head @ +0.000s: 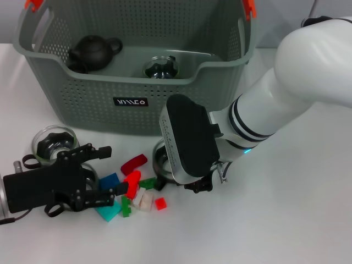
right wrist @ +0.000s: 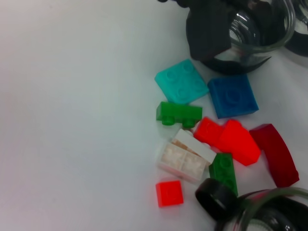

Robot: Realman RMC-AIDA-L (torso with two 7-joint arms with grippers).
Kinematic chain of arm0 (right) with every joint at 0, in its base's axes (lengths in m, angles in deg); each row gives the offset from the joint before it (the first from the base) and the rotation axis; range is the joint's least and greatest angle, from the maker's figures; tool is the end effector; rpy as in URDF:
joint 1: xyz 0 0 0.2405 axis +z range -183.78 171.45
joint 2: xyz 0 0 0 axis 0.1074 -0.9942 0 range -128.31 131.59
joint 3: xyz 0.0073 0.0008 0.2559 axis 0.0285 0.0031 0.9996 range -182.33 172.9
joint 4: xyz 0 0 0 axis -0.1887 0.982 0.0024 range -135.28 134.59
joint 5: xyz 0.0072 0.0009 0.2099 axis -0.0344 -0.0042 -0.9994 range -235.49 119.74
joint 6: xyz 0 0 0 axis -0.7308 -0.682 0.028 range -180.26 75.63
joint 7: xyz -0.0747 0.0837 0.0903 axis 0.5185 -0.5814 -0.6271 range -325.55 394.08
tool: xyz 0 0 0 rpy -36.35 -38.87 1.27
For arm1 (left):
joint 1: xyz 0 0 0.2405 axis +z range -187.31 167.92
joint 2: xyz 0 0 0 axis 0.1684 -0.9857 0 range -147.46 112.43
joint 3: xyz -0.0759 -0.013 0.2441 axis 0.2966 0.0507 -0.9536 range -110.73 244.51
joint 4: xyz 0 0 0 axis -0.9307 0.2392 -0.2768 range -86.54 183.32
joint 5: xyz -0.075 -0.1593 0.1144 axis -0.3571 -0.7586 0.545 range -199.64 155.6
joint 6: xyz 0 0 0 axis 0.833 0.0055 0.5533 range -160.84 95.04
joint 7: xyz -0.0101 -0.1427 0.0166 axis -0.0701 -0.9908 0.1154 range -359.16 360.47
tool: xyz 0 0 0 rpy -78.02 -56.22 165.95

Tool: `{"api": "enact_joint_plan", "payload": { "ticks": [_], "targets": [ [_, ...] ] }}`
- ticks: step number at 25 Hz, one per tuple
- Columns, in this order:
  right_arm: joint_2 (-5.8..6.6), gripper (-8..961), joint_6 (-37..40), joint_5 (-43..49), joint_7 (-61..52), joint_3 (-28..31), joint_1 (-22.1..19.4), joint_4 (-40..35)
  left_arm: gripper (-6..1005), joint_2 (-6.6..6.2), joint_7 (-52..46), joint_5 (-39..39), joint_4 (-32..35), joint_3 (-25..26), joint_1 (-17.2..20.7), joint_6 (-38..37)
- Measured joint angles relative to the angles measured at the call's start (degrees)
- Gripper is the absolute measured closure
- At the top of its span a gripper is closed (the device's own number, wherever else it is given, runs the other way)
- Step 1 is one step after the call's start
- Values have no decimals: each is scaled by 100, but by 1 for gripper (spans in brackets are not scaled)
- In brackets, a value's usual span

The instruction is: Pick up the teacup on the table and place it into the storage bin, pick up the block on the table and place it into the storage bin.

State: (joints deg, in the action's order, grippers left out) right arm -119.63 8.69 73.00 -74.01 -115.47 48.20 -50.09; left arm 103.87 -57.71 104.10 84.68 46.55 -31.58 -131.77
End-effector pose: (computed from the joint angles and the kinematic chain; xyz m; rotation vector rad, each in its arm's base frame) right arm 0.1103 0.3532 -0.1436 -2.9750 -0.5355 -0.6192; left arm -0.3166 0.2596 0.0033 -2.6346 -0.4793 -0.7281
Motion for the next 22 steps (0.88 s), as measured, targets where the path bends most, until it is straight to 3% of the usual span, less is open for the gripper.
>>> {"api": "enact_joint_plan", "payload": {
  "ticks": [4, 9, 17, 22],
  "targets": [
    [10, 660, 62, 0, -45, 0, 7, -30, 95, -2, 0, 0, 0, 58, 0, -1],
    [20, 877, 284, -1, -158, 21, 46, -67, 95, -10, 0, 0, 1, 71, 0, -14],
    [58, 896, 625, -26, -335, 118, 13, -267, 95, -19, 0, 1, 14, 68, 0, -47],
    [84, 896, 1483, -9, -515, 656, -62, -765, 95, -19, -6, 23, 23, 65, 0, -73]
  ]
}}
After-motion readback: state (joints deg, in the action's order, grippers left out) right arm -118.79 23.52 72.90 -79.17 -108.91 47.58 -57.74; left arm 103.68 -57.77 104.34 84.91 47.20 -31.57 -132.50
